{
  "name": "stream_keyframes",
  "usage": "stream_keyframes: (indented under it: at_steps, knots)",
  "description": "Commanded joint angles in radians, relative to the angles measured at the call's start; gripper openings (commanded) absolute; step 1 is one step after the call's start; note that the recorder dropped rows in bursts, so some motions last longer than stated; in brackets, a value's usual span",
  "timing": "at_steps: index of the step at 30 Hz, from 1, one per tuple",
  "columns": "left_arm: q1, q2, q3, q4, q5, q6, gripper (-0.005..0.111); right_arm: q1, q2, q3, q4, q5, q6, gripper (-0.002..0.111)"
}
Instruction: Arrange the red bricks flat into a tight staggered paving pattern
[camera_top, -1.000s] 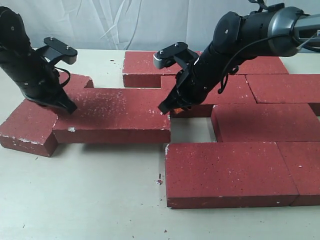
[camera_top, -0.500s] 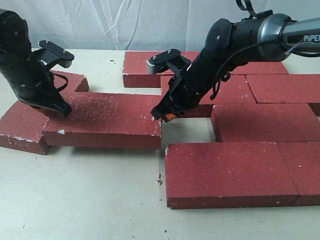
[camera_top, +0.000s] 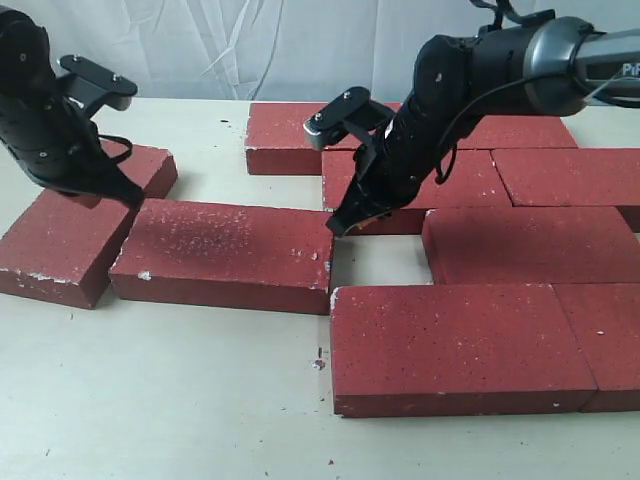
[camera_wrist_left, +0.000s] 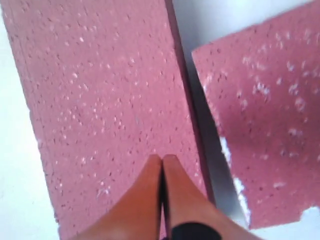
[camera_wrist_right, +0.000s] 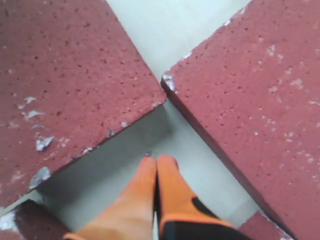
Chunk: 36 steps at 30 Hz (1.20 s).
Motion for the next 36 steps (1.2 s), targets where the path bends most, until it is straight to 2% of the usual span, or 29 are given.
stream_keyframes:
  at_steps: [1,5,8,11,14,19,27,33,36]
  knots:
    - [-0.003,-0.026,0.007,-0.107,-0.047,0.068,0.0,0.001,-0.09,-0.006,-0.004,0.073,0.006,-0.001]
    - [-0.003,-0.026,0.044,-0.093,-0.011,0.187,0.0,0.001,-0.13,0.037,0.098,0.121,-0.055,-0.001]
    - [-0.003,-0.026,0.05,-0.079,-0.045,0.187,0.0,0.001,-0.129,0.074,0.248,0.116,-0.272,-0.001]
    - [-0.003,-0.024,0.05,-0.132,-0.064,0.189,0.0,0.001,-0.125,0.074,0.463,0.102,-0.435,-0.001]
    - [-0.003,-0.017,0.05,-0.144,-0.056,0.216,0.0,0.013,-0.125,0.074,0.589,0.181,-0.589,-0.001]
    - [-0.003,0.02,0.05,-0.183,-0.056,0.235,0.0,0.076,-0.108,0.074,0.514,0.285,-0.627,-0.001]
    - [-0.003,0.055,0.05,-0.188,-0.071,0.239,0.0,0.159,-0.051,0.072,0.467,0.212,-0.627,-0.001]
    - [-0.003,0.056,0.05,-0.188,-0.054,0.252,0.0,0.191,0.002,0.072,0.336,0.203,-0.627,-0.001]
    - [-0.003,0.056,0.05,-0.19,-0.054,0.27,0.0,0.189,0.016,0.072,0.266,0.111,-0.593,-0.001]
